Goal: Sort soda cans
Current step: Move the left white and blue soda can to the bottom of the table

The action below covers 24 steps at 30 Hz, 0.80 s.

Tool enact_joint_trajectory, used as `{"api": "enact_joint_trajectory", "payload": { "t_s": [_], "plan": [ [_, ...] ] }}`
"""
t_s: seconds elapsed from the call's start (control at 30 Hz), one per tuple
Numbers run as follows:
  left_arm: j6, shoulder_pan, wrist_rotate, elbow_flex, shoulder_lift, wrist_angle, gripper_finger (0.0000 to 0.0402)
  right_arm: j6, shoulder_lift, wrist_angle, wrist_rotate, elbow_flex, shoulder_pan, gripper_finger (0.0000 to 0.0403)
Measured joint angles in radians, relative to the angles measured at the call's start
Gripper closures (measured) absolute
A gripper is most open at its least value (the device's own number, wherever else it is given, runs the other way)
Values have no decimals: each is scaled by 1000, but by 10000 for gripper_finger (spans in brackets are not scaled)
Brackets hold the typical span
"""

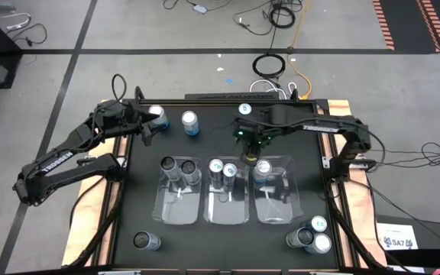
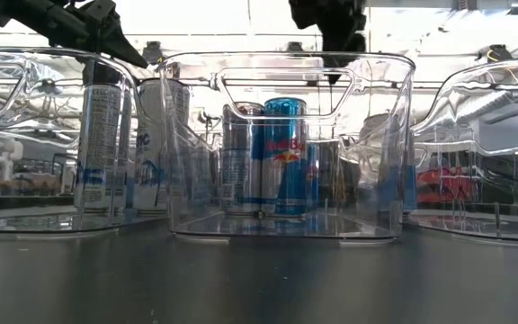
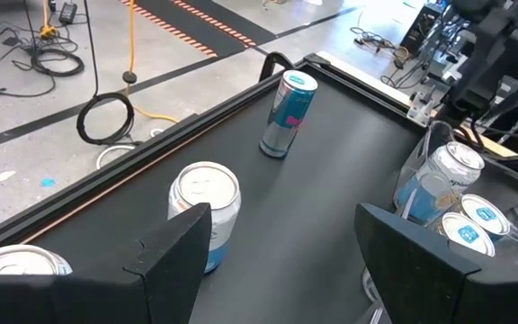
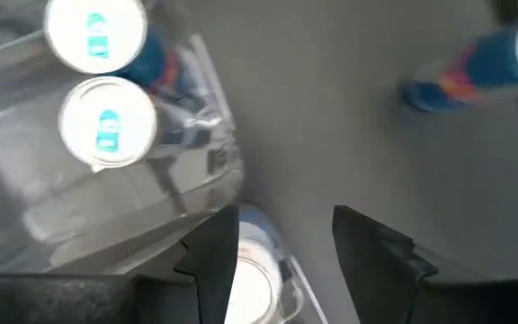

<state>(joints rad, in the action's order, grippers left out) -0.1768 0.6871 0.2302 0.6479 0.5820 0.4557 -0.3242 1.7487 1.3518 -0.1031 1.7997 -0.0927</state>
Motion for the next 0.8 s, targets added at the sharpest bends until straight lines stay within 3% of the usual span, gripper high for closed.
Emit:
{"api": "enact_joint_trajectory", "payload": {
  "t_s": [0.13,0.5,0.67,0.8],
  "plan": [
    [0,0,0,0,0,0,117,-129,-118,-32,-102,-111,42,229],
    [1,0,-9,0,0,-58,117,-593,-456,-401,-114,-550,179,229],
    [-1,0,-65,0,0,-90,115,-637,-502,-529,-113,-619,213,229],
    [-1,0,-81,0,0,-90,81,-616,-503,-541,-115,-622,213,229]
  ]
}}
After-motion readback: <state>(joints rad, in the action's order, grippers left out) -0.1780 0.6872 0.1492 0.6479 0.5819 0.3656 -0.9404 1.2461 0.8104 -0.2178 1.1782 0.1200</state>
